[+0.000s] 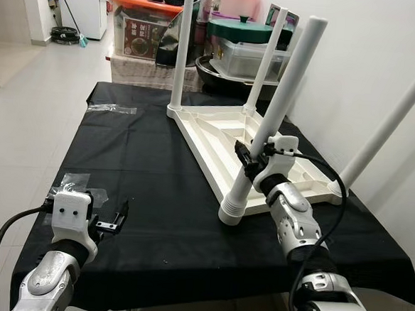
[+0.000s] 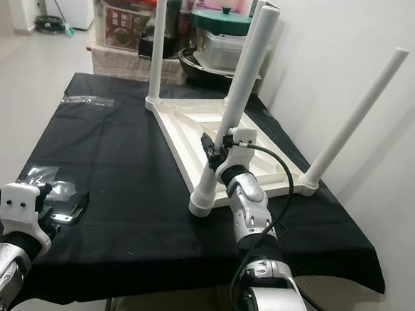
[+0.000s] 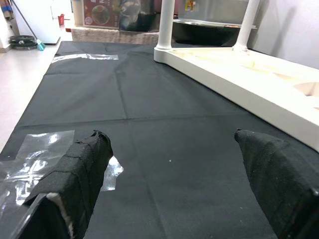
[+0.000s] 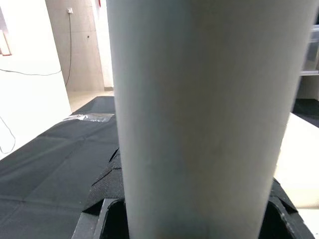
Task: Building children table
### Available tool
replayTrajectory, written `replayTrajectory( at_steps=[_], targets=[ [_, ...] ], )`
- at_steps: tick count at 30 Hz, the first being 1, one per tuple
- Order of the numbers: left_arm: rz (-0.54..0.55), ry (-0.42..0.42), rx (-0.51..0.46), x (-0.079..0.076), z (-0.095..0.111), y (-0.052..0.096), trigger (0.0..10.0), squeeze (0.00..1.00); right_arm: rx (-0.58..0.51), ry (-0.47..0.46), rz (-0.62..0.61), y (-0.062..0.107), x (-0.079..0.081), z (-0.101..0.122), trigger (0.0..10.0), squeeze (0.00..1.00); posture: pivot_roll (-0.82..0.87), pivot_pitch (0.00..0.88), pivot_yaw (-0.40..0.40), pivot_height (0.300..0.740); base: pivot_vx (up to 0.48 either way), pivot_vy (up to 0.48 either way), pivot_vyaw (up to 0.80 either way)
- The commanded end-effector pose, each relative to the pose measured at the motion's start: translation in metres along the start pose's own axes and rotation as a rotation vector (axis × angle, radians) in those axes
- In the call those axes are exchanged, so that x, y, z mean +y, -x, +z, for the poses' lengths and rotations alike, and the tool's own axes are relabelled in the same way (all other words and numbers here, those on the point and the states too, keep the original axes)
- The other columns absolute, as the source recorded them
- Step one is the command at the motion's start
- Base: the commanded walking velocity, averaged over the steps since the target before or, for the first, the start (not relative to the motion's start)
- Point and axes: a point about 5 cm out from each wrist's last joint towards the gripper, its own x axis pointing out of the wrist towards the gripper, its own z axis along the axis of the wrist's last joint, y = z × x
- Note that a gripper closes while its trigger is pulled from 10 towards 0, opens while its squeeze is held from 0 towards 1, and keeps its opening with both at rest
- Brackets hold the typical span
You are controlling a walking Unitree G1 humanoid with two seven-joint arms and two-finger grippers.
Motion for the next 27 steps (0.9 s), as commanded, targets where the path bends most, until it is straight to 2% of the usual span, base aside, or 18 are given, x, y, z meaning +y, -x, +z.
replayTrajectory(
  at_steps=[1, 14, 27],
  targets=[
    [-0.014, 0.001, 0.003, -0.004, -0.002, -0.002, 10.0, 0.00, 0.150, -0.061, -0.033, 0.013, -0.003, -0.038, 10.0, 0.00, 0.05, 0.000, -0.115, 0.740, 0.000, 0.000, 0.00],
    [-0.018, -0.002, 0.001, -0.004, -0.002, -0.003, 10.0, 0.00, 0.158, -0.063, -0.039, 0.008, -0.004, -0.035, 10.0, 0.00, 0.06, 0.000, -0.122, 0.740, 0.000, 0.000, 0.00],
    [-0.018, -0.001, 0.002, -0.004, -0.003, -0.003, 10.0, 0.00, 0.136, -0.032, -0.030, 0.005, -0.005, -0.022, 10.0, 0.00, 0.05, 0.000, -0.122, 0.740, 0.000, 0.000, 0.00]
  ],
)
